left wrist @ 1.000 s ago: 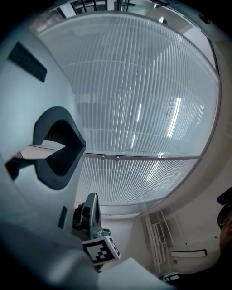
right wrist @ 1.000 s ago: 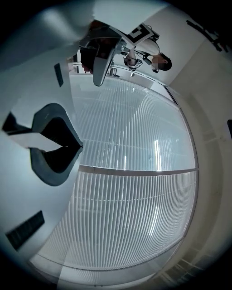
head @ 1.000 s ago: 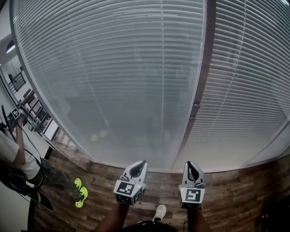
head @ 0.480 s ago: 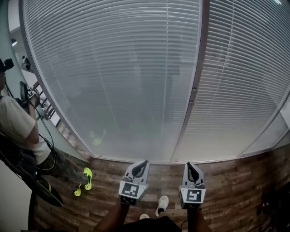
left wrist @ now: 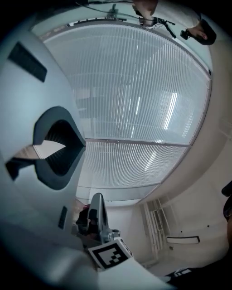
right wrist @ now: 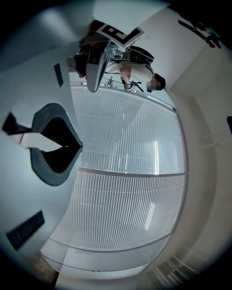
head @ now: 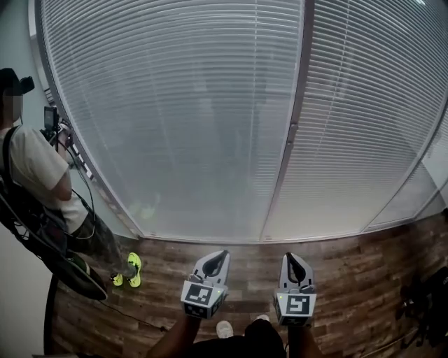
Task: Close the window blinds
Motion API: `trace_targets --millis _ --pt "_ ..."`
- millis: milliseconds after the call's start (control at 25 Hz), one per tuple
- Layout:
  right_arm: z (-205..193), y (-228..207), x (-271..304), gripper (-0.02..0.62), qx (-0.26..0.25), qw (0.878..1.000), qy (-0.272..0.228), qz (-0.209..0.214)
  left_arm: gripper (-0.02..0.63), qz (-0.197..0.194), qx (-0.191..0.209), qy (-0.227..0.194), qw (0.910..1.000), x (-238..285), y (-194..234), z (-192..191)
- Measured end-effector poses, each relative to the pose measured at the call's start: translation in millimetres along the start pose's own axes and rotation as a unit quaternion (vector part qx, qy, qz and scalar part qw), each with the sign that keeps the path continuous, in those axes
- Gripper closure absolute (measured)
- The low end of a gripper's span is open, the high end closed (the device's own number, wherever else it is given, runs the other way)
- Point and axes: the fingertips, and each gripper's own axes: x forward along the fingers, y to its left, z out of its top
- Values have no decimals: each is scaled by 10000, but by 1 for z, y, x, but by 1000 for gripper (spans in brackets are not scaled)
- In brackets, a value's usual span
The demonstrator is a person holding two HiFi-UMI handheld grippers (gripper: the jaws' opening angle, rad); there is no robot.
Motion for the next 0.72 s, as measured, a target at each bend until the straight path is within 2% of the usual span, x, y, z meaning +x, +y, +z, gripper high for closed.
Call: trace_targets --millis 280,400,480,600,720 --pt "-8 -2 -17 592 91 9996 94 230 606 102 89 1 9999 -8 -23 13" --pt "3 -4 -26 592 96 9993 -40 364 606 177 38 -20 9998 -13 -35 19" --pt "10 -11 -36 592 144 9992 -241 301 606 241 -33 -35 9997 -18 -43 20" --pt "14 -25 -51 592 334 9980 -509 164 606 290 -338 3 9990 -26 -53 16" --pt "9 -33 -61 592 482 9975 -492 145 606 361 -773 -36 9964 -35 -60 17"
